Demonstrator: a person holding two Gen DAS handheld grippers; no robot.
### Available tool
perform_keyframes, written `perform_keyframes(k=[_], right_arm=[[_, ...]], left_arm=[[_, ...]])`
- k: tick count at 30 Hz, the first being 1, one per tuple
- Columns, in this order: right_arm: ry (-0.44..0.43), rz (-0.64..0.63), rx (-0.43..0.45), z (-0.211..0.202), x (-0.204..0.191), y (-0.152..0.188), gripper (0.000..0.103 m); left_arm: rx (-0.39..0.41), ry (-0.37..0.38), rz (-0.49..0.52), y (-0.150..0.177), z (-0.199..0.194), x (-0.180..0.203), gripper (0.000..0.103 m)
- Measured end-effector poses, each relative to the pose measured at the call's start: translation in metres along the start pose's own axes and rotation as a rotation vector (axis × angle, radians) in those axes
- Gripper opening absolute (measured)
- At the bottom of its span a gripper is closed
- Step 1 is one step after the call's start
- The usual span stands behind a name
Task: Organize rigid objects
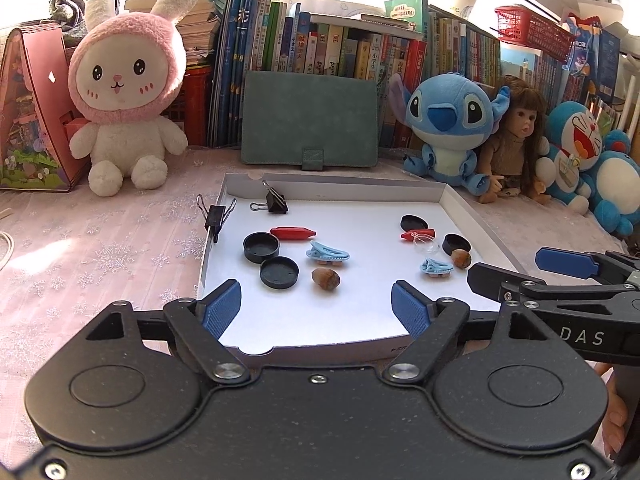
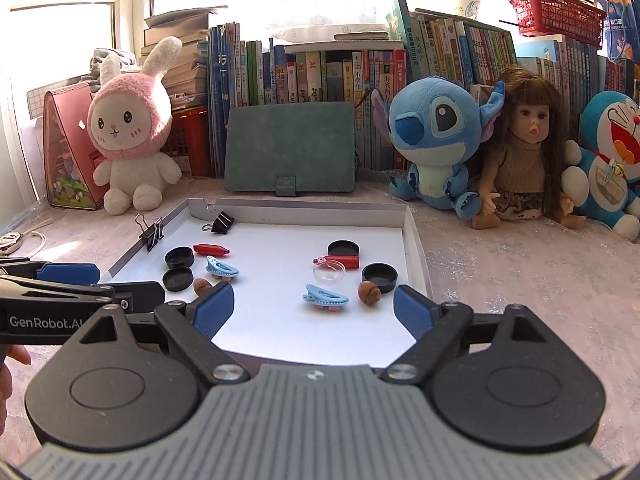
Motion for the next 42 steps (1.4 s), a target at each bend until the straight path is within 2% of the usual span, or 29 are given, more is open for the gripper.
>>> perform_keyframes(k=[8,16,25,34,42], right_arm=[[0.013,-0.009,0.011,-0.008,0.000,0.008,0.096],[0.025,-0.003,-0.006,-0.008,0.005,0.019,0.097],[0.052,0.004,-0.039,-0.006,0.013,0.036,0.100],[0.111,-0.017,-0.068,0.008,0.018,0.051,0.103],[0.135,0.001,-0.094,0.018,0.025,0.053,0.103]], left_arm=[[0.028,-0.014,0.019,0.008,-0.014,0.004,0.083],[0.010,-0.021,0.015,0.025,-0.016,0.005,0.084],[-0.035,-0.024,0.022,0.046,-0.007,0.012,0.084],[-0.089,-0.064,0.030,0.057,0.012,0.015,0.084],[-0.082,-0.105,0.062,0.058,0.022,0.019,0.090]])
Point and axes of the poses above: each gripper's, at about its wrist camera, not at the fingertips, and z roughly the way its jaws point, x to its right, y to its underside, the point moved 1 cm from there along z, roughly the way its jaws point, and after that the axes turned 15 degrees about z, right-handed, at the moved point
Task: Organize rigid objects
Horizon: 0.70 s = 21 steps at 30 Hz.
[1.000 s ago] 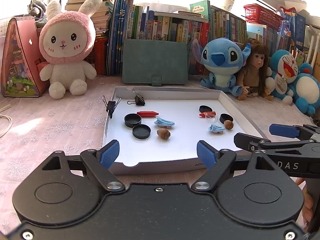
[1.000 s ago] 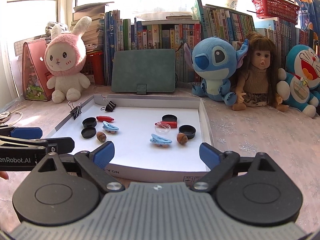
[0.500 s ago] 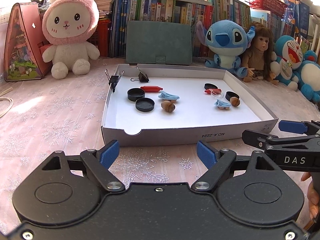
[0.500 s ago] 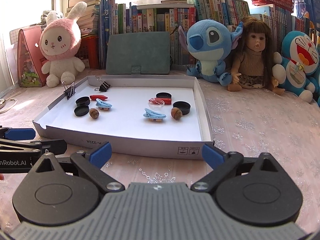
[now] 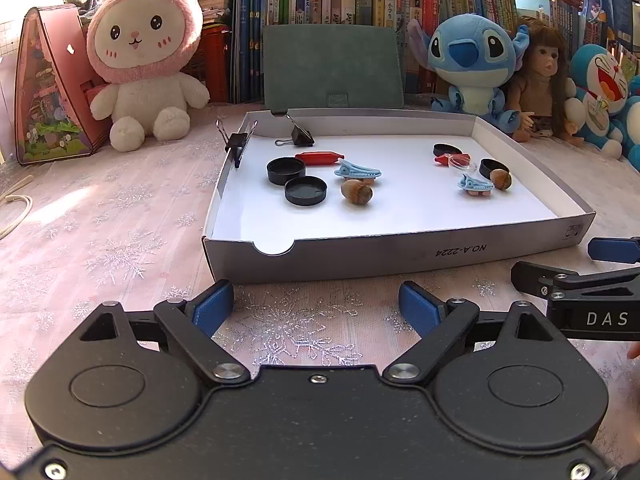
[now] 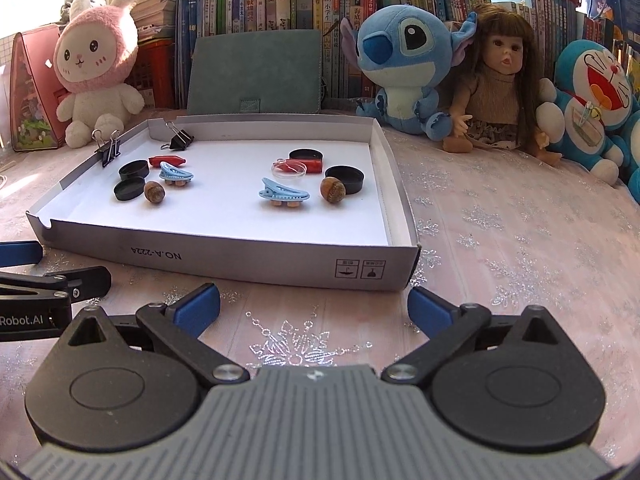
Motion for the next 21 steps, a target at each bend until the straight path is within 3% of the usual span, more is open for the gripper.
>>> perform_keyframes(k=[21], right_arm=[[-0.010,0.022,-0.022,0.0051,0.0028,0.0007,0.103]], left_arm=[[-0.005,-0.029,-0.019,0.0016,0.0063,-0.0013,0.103]])
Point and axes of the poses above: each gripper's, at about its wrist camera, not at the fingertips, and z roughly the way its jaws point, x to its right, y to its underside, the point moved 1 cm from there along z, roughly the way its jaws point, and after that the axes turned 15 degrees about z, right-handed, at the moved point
